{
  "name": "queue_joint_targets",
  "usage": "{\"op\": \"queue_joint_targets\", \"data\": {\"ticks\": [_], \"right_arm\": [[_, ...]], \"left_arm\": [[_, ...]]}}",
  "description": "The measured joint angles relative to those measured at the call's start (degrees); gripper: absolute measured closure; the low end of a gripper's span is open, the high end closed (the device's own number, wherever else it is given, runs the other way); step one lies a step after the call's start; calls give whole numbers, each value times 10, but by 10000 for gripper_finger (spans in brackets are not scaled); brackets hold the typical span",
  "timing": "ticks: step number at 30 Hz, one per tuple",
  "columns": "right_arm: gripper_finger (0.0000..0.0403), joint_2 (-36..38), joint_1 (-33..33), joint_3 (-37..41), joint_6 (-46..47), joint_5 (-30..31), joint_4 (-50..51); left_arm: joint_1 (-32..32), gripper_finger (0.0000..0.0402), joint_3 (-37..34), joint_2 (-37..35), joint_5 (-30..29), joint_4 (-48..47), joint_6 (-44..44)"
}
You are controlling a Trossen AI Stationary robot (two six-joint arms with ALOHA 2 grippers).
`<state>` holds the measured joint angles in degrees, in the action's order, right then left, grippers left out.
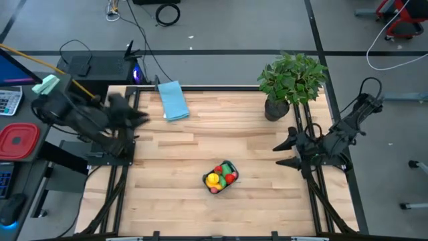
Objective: Pick and placing Produce into tupperware
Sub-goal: Return to Home Position
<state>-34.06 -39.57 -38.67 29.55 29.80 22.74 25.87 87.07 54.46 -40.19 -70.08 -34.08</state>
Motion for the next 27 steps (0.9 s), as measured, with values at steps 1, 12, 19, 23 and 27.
{"op": "queue_joint_targets", "data": {"ticks": [1, 12, 19, 23, 27], "right_arm": [[139, 0, 0, 6, -16, 0, -25], [139, 28, 0, 19, -140, -88, -121], [139, 93, 6, 19, -212, -89, -108], [139, 138, 23, 25, -187, -84, -61], [139, 170, 35, 64, -142, -67, -52]], "left_arm": [[1, 303, -44, -11, -1, 55, 17], [-5, 302, -420, -123, 91, 618, 199], [-57, 305, -519, -189, 48, 700, 170], [-103, 301, -538, -196, 107, 731, 195], [-151, 303, -538, -191, 170, 728, 182]]}}
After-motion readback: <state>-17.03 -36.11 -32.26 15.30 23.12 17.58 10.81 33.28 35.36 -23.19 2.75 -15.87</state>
